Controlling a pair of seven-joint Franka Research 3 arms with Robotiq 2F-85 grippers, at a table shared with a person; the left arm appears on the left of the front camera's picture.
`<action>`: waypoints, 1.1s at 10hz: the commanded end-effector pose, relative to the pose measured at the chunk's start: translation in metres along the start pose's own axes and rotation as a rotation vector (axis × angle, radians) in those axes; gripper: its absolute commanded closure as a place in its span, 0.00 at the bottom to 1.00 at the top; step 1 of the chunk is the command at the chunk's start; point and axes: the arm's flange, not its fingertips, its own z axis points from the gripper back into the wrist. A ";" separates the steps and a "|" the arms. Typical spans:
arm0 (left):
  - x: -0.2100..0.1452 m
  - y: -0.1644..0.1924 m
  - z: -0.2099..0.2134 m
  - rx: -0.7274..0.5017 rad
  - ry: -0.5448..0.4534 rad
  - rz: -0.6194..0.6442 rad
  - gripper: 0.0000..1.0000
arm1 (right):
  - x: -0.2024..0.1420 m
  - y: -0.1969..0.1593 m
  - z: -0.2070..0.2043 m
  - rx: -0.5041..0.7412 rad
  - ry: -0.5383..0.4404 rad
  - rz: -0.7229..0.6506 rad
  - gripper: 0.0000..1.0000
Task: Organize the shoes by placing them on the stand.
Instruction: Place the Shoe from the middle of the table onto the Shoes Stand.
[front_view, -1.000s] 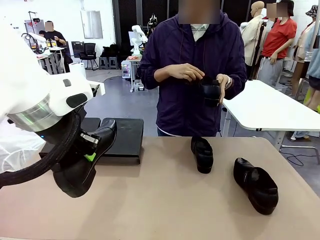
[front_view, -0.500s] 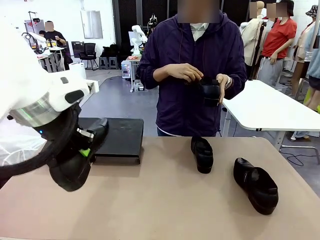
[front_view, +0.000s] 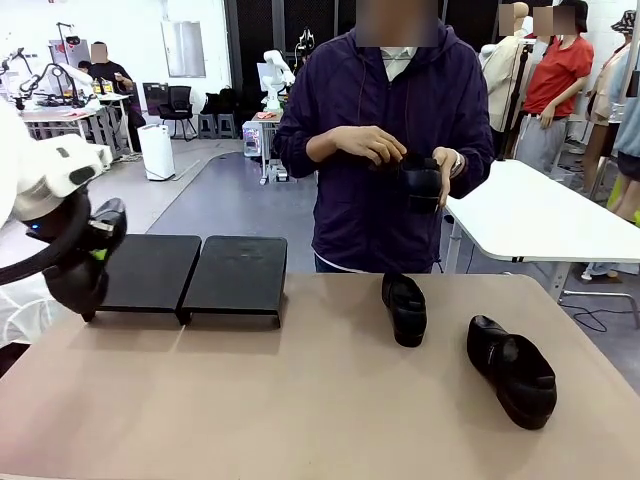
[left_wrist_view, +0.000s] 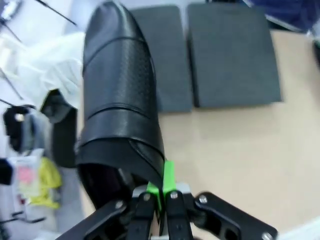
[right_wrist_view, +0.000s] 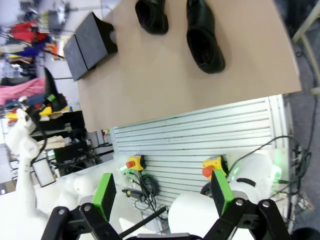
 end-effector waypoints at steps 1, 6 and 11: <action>0.016 0.032 -0.036 -0.049 -0.056 -0.075 1.00 | 0.000 0.002 0.000 0.021 -0.003 0.016 0.00; 0.004 0.053 -0.067 -0.029 -0.021 -0.022 1.00 | 0.000 0.002 0.000 0.021 -0.003 0.016 0.00; 0.036 0.062 -0.101 -0.022 -0.071 -0.024 1.00 | 0.000 0.002 0.000 0.021 -0.003 0.016 0.00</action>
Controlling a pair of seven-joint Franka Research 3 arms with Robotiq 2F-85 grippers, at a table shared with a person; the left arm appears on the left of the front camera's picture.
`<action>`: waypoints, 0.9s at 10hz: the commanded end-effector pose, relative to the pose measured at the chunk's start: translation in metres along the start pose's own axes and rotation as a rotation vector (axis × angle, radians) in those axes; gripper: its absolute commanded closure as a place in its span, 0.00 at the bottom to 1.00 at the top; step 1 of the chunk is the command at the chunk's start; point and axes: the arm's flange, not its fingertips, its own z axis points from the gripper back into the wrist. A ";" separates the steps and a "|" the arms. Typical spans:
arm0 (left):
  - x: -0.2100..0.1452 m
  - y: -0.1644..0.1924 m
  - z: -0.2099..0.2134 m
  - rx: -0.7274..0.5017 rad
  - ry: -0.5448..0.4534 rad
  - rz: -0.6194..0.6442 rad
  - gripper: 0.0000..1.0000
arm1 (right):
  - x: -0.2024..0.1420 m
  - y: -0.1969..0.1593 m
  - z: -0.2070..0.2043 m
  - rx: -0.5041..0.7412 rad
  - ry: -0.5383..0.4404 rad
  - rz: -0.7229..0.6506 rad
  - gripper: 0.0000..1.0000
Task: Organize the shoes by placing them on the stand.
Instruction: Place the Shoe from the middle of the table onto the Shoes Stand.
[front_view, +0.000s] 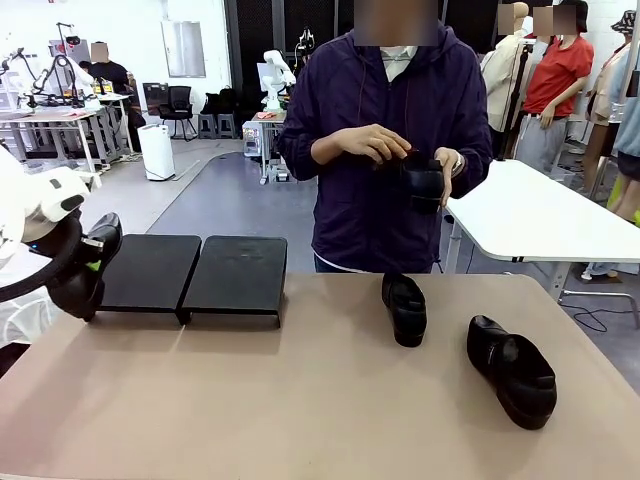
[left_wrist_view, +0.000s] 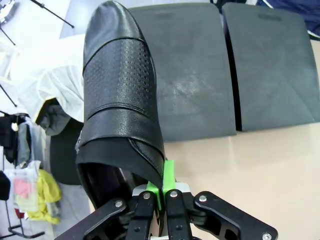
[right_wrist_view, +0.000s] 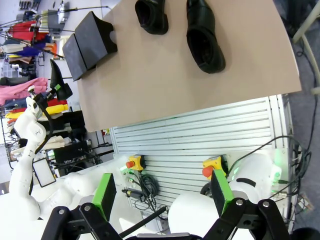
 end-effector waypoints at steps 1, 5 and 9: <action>0.034 0.014 -0.025 0.010 -0.085 -0.049 1.00 | 0.000 0.002 0.000 0.021 -0.003 0.016 0.00; 0.056 0.016 -0.072 0.051 -0.100 -0.107 1.00 | 0.000 0.002 0.000 0.021 -0.003 0.016 0.00; 0.054 0.015 -0.090 0.065 -0.063 -0.114 1.00 | 0.000 0.002 0.000 0.021 -0.003 0.016 0.00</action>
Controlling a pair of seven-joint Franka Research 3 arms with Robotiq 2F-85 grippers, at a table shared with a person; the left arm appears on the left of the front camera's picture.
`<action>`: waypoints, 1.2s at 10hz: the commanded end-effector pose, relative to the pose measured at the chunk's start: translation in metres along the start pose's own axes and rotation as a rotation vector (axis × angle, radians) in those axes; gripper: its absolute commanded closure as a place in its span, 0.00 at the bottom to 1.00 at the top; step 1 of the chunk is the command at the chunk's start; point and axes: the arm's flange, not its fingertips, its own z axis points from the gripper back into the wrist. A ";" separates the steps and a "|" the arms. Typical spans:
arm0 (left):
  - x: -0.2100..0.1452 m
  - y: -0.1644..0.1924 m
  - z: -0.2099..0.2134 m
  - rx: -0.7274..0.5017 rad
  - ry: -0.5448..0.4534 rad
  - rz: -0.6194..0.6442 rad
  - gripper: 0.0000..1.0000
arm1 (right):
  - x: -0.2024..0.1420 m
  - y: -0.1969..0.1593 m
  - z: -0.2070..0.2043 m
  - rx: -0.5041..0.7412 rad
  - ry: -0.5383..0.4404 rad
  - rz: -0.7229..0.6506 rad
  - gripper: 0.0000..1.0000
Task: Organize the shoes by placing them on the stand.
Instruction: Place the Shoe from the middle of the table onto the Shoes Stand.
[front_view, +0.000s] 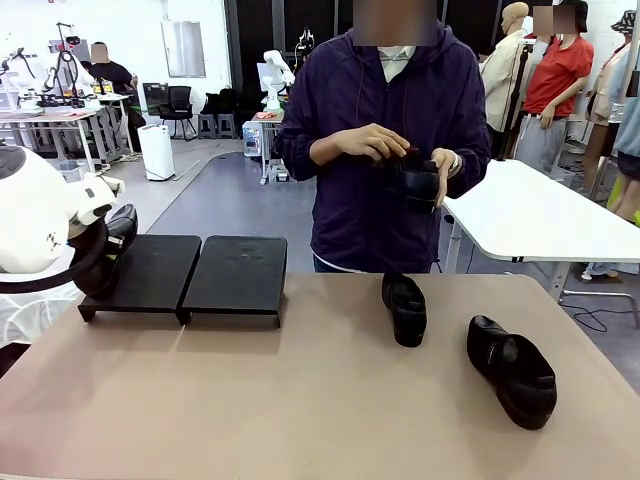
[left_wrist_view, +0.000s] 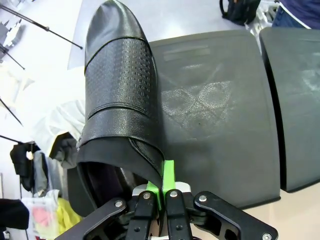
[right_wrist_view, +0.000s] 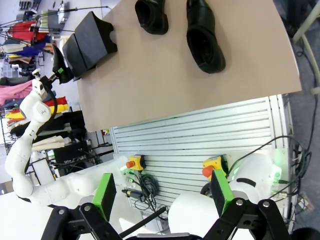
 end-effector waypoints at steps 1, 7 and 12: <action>0.006 -0.005 0.001 0.007 -0.008 -0.012 1.00 | 0.000 0.002 0.000 0.021 -0.004 0.016 0.00; 0.008 -0.003 0.005 -0.016 -0.037 0.018 0.00 | 0.000 0.002 0.000 0.021 -0.004 0.016 0.00; 0.008 0.006 0.124 -0.298 0.141 -0.125 0.00 | 0.000 0.002 0.000 0.021 -0.004 0.016 0.00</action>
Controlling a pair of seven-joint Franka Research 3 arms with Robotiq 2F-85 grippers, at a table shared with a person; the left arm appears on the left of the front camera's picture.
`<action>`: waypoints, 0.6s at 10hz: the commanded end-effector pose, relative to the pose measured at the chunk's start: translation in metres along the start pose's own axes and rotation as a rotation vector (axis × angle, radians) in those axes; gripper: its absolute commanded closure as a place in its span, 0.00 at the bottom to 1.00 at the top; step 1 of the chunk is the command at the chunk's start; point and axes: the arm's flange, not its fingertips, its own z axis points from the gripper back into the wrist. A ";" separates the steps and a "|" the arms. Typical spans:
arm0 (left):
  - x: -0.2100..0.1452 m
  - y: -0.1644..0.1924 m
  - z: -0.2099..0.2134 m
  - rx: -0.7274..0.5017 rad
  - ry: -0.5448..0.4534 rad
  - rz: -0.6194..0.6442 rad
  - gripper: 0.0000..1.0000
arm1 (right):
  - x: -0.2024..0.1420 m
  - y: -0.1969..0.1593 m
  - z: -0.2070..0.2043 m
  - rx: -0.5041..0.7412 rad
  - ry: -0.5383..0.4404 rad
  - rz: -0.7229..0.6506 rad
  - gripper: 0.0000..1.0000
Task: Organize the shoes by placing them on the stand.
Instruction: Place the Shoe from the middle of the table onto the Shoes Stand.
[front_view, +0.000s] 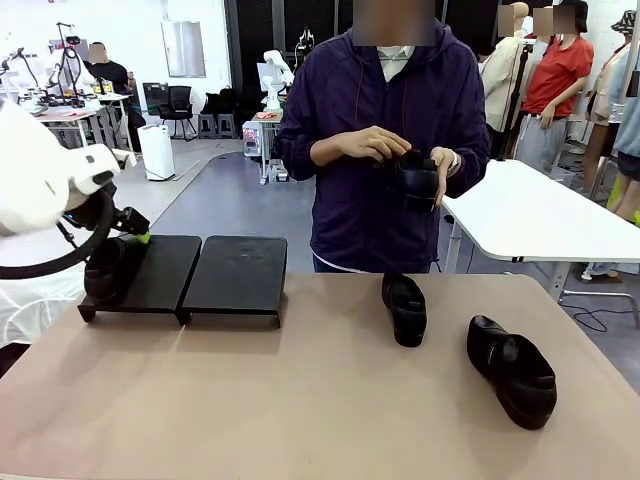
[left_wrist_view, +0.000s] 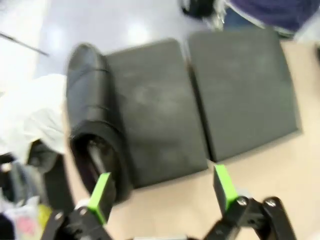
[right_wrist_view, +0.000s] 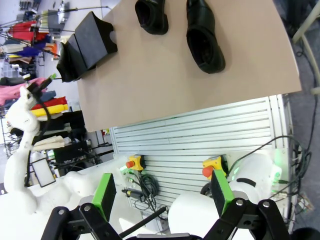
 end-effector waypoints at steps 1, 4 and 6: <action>-0.033 0.029 0.066 -0.050 0.138 -0.083 0.00 | 0.000 0.001 0.000 0.022 -0.004 0.016 0.00; -0.079 0.037 0.167 -0.292 0.250 -0.112 0.00 | 0.000 0.001 0.000 0.022 -0.004 0.016 0.00; -0.095 0.049 0.229 -0.443 0.012 -0.062 0.00 | 0.000 0.001 0.000 0.022 -0.004 0.016 0.00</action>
